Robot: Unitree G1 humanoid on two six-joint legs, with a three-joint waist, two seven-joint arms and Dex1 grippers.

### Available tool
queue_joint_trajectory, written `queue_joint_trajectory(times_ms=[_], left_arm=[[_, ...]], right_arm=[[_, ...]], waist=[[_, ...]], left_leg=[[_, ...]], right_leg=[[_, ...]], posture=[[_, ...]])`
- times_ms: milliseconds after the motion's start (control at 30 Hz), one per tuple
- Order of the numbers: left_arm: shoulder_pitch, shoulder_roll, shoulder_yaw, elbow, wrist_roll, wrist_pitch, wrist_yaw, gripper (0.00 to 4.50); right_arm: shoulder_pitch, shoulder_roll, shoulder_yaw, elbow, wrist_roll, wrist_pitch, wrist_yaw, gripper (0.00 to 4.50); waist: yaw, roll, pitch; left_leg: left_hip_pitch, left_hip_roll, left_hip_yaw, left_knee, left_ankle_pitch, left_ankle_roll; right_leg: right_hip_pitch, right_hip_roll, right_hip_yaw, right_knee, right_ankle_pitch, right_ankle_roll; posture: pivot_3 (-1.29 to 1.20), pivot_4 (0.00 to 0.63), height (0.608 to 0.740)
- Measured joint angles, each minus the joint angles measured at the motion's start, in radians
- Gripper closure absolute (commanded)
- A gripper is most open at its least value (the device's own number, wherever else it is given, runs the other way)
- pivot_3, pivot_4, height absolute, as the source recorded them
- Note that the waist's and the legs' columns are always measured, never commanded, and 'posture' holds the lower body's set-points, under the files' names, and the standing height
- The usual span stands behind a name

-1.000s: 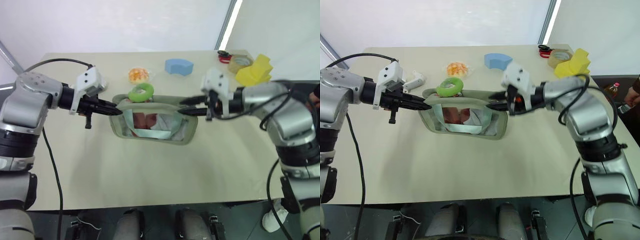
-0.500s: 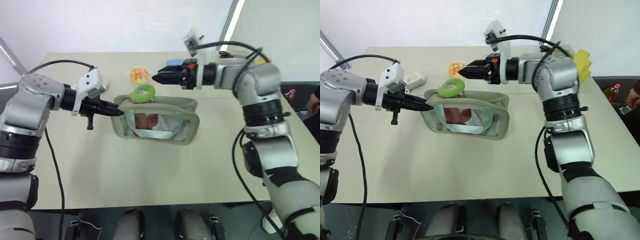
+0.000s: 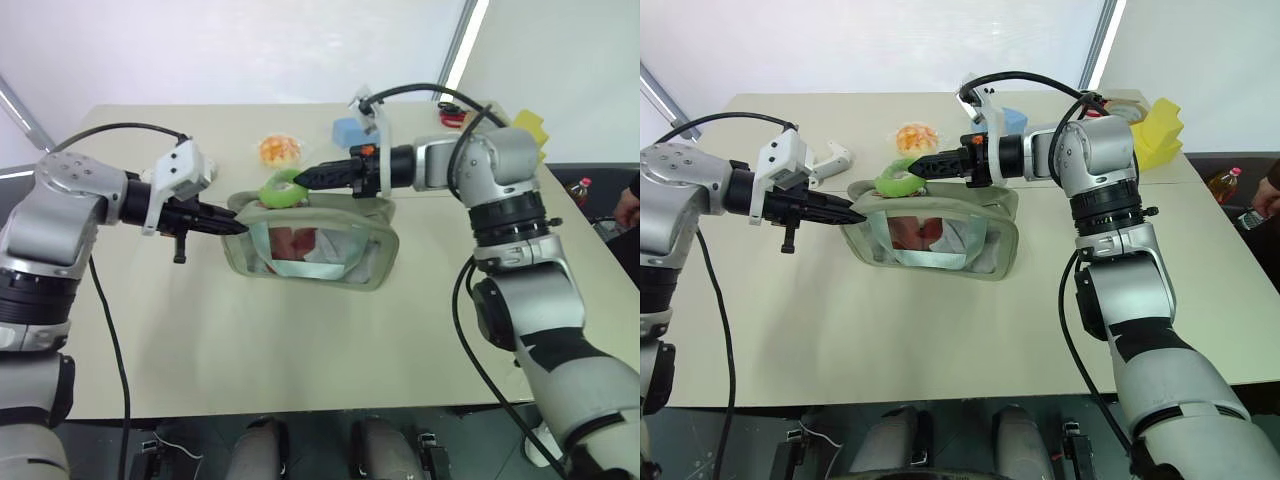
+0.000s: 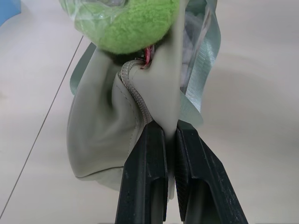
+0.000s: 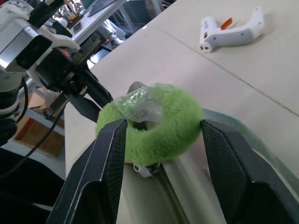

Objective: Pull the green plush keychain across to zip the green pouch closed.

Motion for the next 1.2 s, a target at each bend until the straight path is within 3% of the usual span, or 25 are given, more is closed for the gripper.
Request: queue_joint_trajectory(times_ms=[700,800,900,1067,1200], left_arm=[[-0.001,-0.012,-0.003,0.002,0.003,-0.014,0.008,4.50],[-0.001,-0.015,-0.003,0.002,0.003,-0.014,0.010,4.50],[-0.001,-0.017,-0.003,0.002,0.003,-0.015,0.011,4.50],[-0.003,-0.023,-0.003,0.004,0.003,-0.020,0.015,4.50],[-0.014,-0.035,-0.007,0.016,0.004,-0.024,0.018,4.50]], right_arm=[[-0.011,0.035,0.078,0.026,-0.092,-0.095,-0.023,1.94],[-0.021,0.044,0.073,0.033,-0.091,-0.095,-0.028,2.84],[-0.034,0.049,0.060,0.045,-0.089,-0.095,-0.033,4.34],[-0.049,0.009,-0.014,0.040,-0.062,-0.025,-0.056,4.43],[-0.039,-0.085,-0.049,-0.108,-0.029,0.054,-0.090,4.43]], waist=[[0.000,0.000,0.000],[0.000,0.000,0.000],[0.002,0.000,0.000],[0.005,0.000,0.000],[0.005,0.000,0.000]], left_leg=[[0.000,0.000,0.000,0.000,0.000,0.000],[0.000,0.000,0.000,0.000,0.000,0.000],[0.000,0.000,0.000,0.000,0.000,0.000],[-0.001,0.000,-0.001,0.000,0.000,0.000],[-0.001,0.000,-0.001,0.000,0.000,0.000]], right_leg=[[0.000,0.000,0.000,0.000,0.000,0.000],[0.000,0.000,0.000,0.000,0.000,0.000],[0.000,0.000,0.000,0.000,0.000,0.000],[0.000,0.000,0.000,0.000,0.000,0.000],[0.000,0.000,0.000,0.000,0.000,0.000]], posture=[[0.00,0.150,0.740],[0.00,0.150,0.740],[0.00,0.150,0.740],[0.00,0.150,0.740],[0.00,0.150,0.740]])
